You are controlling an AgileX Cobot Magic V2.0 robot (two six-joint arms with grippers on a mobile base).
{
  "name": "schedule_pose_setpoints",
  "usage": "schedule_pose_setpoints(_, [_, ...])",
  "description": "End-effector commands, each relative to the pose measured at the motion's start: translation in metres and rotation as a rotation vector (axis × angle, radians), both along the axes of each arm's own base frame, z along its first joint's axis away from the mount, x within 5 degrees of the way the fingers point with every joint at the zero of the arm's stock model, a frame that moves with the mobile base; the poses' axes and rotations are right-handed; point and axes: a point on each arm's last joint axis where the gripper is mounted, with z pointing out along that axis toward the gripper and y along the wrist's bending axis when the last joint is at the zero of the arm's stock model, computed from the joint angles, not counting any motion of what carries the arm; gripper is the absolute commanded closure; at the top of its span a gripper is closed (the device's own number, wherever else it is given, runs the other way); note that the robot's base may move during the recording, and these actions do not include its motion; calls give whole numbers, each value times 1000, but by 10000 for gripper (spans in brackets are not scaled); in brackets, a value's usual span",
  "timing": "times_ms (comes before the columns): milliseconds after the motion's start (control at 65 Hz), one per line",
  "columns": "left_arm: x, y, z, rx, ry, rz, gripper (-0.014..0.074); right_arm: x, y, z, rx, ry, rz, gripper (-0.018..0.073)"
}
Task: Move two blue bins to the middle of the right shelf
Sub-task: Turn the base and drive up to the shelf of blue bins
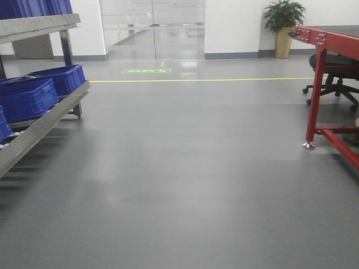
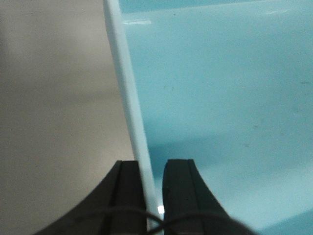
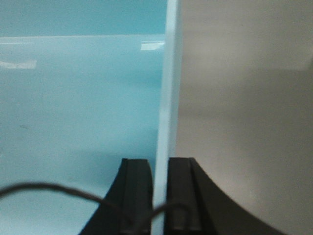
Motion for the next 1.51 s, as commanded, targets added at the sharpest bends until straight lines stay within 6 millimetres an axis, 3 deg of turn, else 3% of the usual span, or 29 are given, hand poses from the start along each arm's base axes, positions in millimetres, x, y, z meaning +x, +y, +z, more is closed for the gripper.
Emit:
schedule_pose_setpoints(0, [-6, 0, 9, -19, -45, -20, 707, -3, -4, 13, 18, -90, -7, 712])
schedule_pose_setpoints(1492, [-5, 0, 9, -15, -48, -16, 707, -3, -4, 13, 18, -90, -7, 712])
